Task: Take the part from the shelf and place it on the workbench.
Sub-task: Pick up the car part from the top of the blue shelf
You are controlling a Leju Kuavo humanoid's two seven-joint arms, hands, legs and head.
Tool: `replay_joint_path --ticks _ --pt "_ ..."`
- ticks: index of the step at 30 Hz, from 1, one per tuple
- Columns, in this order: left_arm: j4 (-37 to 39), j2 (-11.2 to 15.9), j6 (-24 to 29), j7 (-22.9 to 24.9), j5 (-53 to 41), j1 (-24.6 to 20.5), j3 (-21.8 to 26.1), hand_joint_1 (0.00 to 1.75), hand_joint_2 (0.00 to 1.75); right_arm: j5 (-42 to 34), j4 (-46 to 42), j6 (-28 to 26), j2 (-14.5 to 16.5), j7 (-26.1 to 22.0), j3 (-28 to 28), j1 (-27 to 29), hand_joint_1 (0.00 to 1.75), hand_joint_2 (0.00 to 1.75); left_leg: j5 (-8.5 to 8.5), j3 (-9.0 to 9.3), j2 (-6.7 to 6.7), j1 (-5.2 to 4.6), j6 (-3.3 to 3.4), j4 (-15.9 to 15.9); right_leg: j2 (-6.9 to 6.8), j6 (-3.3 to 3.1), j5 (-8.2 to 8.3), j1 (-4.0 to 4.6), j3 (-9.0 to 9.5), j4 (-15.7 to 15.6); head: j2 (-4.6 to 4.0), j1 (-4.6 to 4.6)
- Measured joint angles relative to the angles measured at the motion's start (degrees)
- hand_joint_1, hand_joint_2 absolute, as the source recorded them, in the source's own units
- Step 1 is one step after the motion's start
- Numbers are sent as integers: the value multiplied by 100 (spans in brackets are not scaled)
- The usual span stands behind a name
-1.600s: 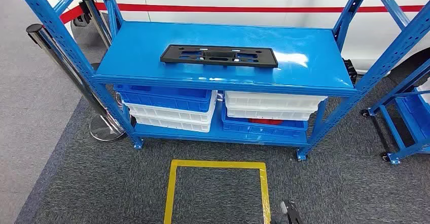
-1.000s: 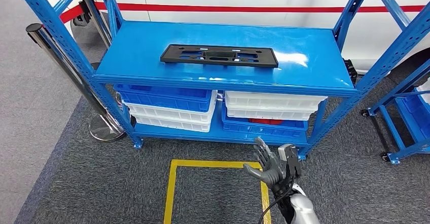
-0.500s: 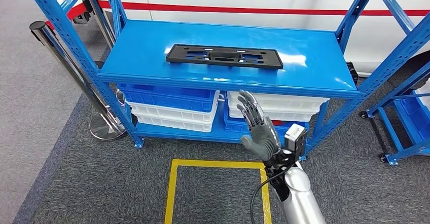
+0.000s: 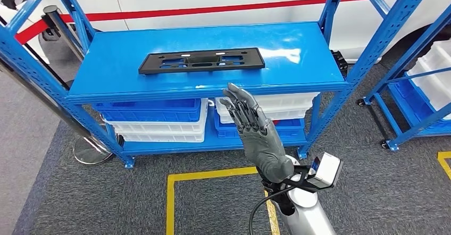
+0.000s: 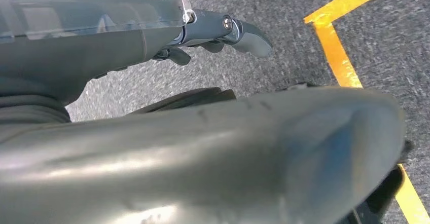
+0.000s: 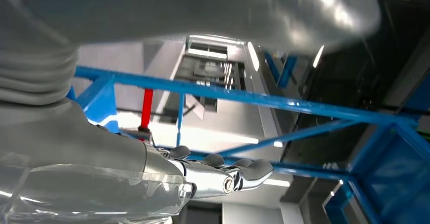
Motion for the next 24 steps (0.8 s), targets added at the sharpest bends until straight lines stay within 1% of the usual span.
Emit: replay_joint_path --ticks 1,2,3,4,5,6,7,8,9,10,11,12,13,14,15,17,18,21,22,24 --pt "1 0 1 3 1 0 20 0 0 -17 -24 16 -3 -5 31 -6 0 0 264 120 -46 13 4 -363 62 12 -8 -5 15 3 0 -1" --pt "3 -1 5 10 3 1 43 0 0 -38 -43 39 -4 -9 60 -19 0 0 465 254 -153 24 12 -734 120 34 -16 -3 25 9 0 1" --pt "9 -2 12 16 6 0 64 0 0 -57 -54 62 -3 -7 87 -42 0 0 590 367 -256 33 25 -1046 169 60 -21 -2 22 21 1 1" --pt "14 -4 19 22 8 -5 80 0 0 -73 -63 79 -2 -2 111 -68 0 0 637 433 -346 33 42 -1226 208 93 -17 -6 9 27 1 3" --pt "21 -5 26 26 9 -11 92 0 0 -83 -68 84 0 5 129 -94 0 0 619 452 -399 23 69 -1285 240 134 -6 -11 -8 24 1 3" --pt "25 -8 35 26 8 -20 96 0 0 -82 -71 76 1 12 139 -115 0 0 627 459 -386 18 106 -1314 265 177 9 -20 -22 16 1 4" --pt "28 -11 48 27 6 -27 98 0 0 -74 -75 60 1 15 142 -129 0 0 648 462 -366 18 149 -1324 249 216 9 -30 -29 12 1 5" --pt "31 -15 64 27 4 -30 100 0 0 -61 -79 42 0 17 143 -146 0 0 671 468 -346 21 198 -1348 176 247 -27 -30 -47 52 1 10" --pt "34 -21 83 28 3 -31 102 0 0 -48 -82 27 0 19 145 -167 0 0 693 474 -319 26 242 -1372 73 267 -123 -26 -109 190 1 17" --pt "36 -25 98 30 3 -31 104 0 0 -40 -86 16 0 21 147 -186 0 0 706 477 -290 22 275 -1387 -40 279 -281 -25 -226 451 1 22" --pt "37 -28 116 33 3 -29 107 0 0 -37 -89 6 0 22 148 -199 0 0 709 476 -260 8 297 -1390 -122 290 -467 -20 -393 806 0 28" --pt "38 -30 139 40 4 -24 110 0 0 -33 -90 -6 0 27 149 -204 0 0 707 474 -228 -6 308 -1388 -153 297 -632 -21 -579 1190 0 28" --pt "39 -31 165 50 5 -20 115 0 0 -29 -91 -25 0 36 149 -201 0 0 705 474 -200 -21 315 -1387 -160 300 -716 -22 -718 1475 0 28" --pt "40 -32 194 59 6 -18 120 0 0 -26 -91 -55 0 56 150 -198 0 0 702 476 -178 -34 320 -1386 -162 293 -690 -21 -767 1569 0 28" --pt "41 -32 217 67 7 -19 125 0 0 -22 -91 -86 0 83 150 -197 0 0 699 481 -164 -45 323 -1385 -162 281 -589 -20 -732 1498 1 28" --pt "42 -33 240 72 8 -24 129 0 0 -20 -91 -130 0 124 150 -197 0 0 696 490 -155 -57 326 -1385 -162 260 -392 -17 -596 1229 2 28" --pt "42 -33 243 72 8 -25 130 0 0 -20 -91 -136 0 131 149 -197 0 0 696 492 -155 -58 326 -1385 -162 256 -358 -17 -564 1171 2 28" --pt "42 -33 243 72 8 -25 130 0 0 -20 -91 -137 0 133 149 -197 0 0 696 493 -155 -60 326 -1385 -162 253 -339 -16 -544 1134 1 28" --pt "42 -34 251 72 8 -29 133 0 0 -24 -92 -147 0 148 149 -198 0 0 690 499 -155 -65 324 -1385 -163 229 -233 -5 -416 892 1 28" --pt "44 -43 280 67 8 -36 148 0 0 -39 -94 -188 3 220 150 -200 0 0 652 500 -155 -84 284 -1388 -178 162 -87 39 -123 297 1 26"
